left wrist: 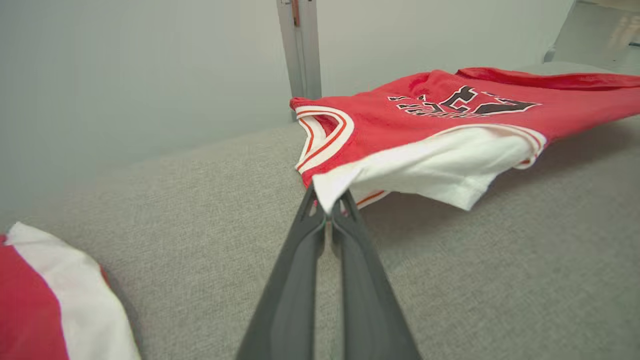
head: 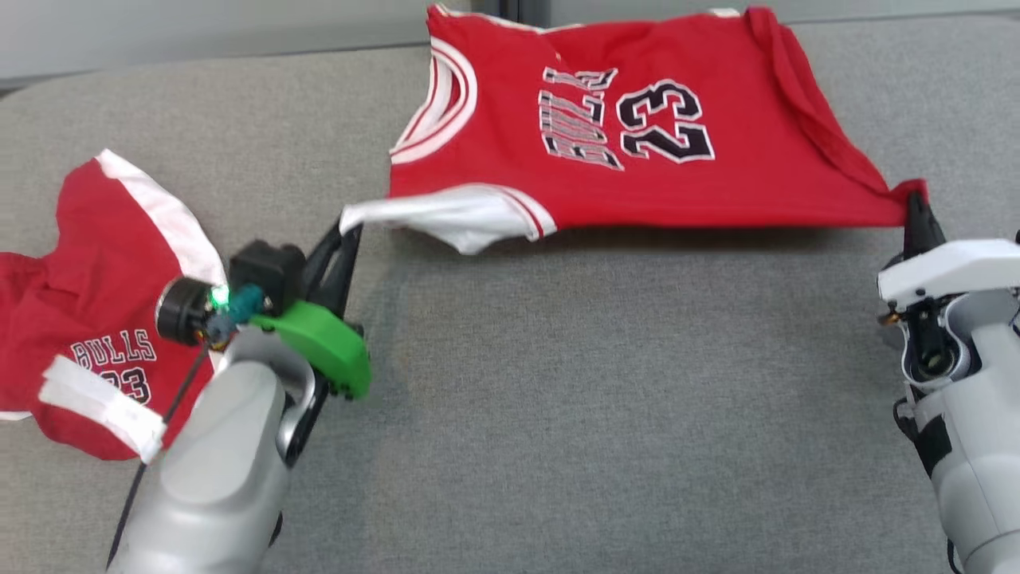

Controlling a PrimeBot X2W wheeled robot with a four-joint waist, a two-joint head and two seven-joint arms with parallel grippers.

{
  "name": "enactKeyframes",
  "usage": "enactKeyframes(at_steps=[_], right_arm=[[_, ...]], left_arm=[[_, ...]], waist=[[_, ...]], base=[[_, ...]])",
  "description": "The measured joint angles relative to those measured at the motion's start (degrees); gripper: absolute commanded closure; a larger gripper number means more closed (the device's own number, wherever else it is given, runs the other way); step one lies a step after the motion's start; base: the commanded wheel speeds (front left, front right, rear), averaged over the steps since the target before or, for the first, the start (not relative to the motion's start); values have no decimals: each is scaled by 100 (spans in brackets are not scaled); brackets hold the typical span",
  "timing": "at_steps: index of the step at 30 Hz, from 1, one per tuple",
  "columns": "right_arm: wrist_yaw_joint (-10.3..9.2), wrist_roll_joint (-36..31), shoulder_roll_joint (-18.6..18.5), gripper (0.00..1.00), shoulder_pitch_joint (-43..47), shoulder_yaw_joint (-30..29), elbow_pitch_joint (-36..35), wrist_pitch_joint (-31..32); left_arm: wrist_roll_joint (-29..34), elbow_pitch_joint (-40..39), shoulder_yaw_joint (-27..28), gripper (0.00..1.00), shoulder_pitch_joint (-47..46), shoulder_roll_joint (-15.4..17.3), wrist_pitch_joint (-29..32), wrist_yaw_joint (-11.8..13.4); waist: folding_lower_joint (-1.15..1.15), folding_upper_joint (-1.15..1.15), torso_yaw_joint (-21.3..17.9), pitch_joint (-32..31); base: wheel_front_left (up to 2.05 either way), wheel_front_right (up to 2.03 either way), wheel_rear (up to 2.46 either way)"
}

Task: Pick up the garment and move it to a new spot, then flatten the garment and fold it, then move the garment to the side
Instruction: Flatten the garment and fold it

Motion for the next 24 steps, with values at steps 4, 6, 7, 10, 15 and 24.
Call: enactKeyframes(at_steps=[4,6,7,10,15,24], right_arm=[[0,46,-189,100,371,302,0,152],[0,70,-287,100,540,443,-15,252],[0,71,-330,100,627,538,-31,326],[0,73,-464,100,851,791,-111,553],[0,67,-786,100,1182,1162,-368,1006],[0,116,-1330,100,1852,1388,-1002,1935]], left_arm=[[-45,-58,-516,100,505,229,-1,-1],[-145,-87,-757,100,760,325,-1,-1],[-205,-107,-857,100,872,376,-1,-1],[-365,-197,-1193,100,1169,563,0,-1],[-654,-627,-1669,100,1605,880,100,-1],[-1363,-2024,-2027,100,2466,1472,503,-2]], waist=[[0,0,40,-374],[0,0,61,-575],[0,0,72,-671],[0,0,101,-934],[0,0,156,-1308],[0,0,267,-1698]], base=[[0,0,0],[0,0,0],[0,0,0],[0,0,0],[0,0,0],[0,0,0]])
